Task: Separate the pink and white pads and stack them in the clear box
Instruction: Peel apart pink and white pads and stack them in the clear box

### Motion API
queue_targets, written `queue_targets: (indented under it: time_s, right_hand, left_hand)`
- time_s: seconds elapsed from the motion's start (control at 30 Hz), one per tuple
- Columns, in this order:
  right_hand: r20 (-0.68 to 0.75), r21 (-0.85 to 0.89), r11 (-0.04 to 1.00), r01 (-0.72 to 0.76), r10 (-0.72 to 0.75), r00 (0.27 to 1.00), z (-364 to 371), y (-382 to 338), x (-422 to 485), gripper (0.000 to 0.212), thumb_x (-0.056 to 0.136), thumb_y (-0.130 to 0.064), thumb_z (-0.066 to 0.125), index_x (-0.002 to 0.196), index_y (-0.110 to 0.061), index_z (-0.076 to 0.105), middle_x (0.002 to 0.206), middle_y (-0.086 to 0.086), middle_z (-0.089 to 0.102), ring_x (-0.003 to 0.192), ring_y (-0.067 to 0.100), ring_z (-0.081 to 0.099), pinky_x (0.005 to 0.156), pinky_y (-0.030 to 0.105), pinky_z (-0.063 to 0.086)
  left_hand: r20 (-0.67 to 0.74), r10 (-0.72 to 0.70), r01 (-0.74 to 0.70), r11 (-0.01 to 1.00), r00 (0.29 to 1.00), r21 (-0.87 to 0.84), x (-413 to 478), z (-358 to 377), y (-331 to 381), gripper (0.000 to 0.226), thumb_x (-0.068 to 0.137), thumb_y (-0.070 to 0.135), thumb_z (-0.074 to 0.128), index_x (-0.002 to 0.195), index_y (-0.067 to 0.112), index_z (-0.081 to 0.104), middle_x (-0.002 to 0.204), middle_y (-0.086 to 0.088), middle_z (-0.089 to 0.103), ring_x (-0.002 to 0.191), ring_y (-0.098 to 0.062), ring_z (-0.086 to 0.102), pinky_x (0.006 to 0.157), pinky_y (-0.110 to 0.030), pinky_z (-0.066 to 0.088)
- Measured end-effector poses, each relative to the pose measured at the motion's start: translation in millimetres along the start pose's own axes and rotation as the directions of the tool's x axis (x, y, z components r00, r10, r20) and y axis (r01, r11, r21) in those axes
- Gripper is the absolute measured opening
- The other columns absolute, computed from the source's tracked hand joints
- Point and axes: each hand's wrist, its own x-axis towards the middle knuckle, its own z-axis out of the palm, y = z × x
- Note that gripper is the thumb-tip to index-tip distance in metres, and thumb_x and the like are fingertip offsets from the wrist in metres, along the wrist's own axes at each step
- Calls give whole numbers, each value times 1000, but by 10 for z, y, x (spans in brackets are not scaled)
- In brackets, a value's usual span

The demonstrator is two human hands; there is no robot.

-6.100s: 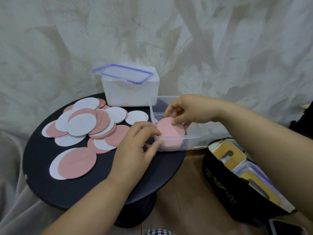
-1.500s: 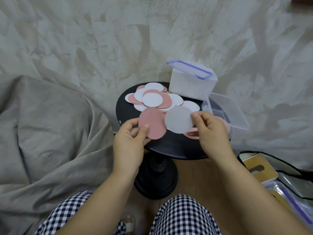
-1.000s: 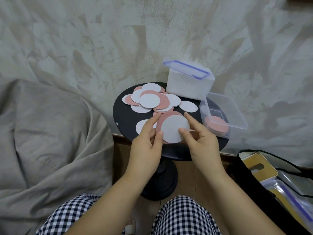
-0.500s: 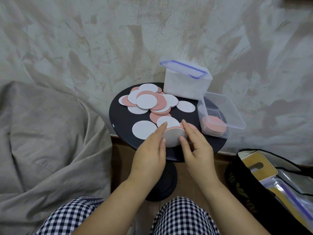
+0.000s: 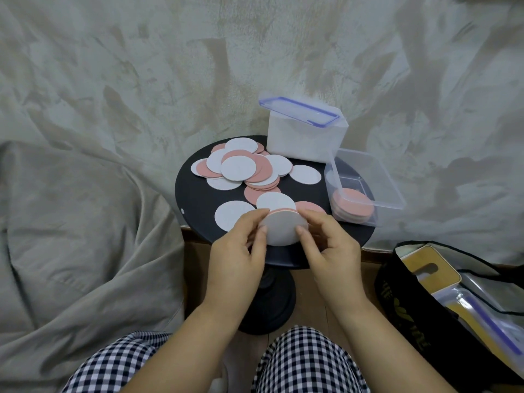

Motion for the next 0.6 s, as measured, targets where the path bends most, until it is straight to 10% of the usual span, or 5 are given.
queue_targets:
  time_s: [0.6]
  right_hand:
    - [-33, 9, 993, 116, -115, 993, -24, 42, 63, 33, 83, -1, 62, 110, -20, 63, 103, -10, 59, 97, -4, 55, 76, 8, 45]
  left_hand:
    - [-151, 103, -106, 994, 983, -13, 28, 50, -27, 30, 80, -3, 67, 96, 22, 66, 93, 13, 63, 89, 5, 60, 73, -4, 44]
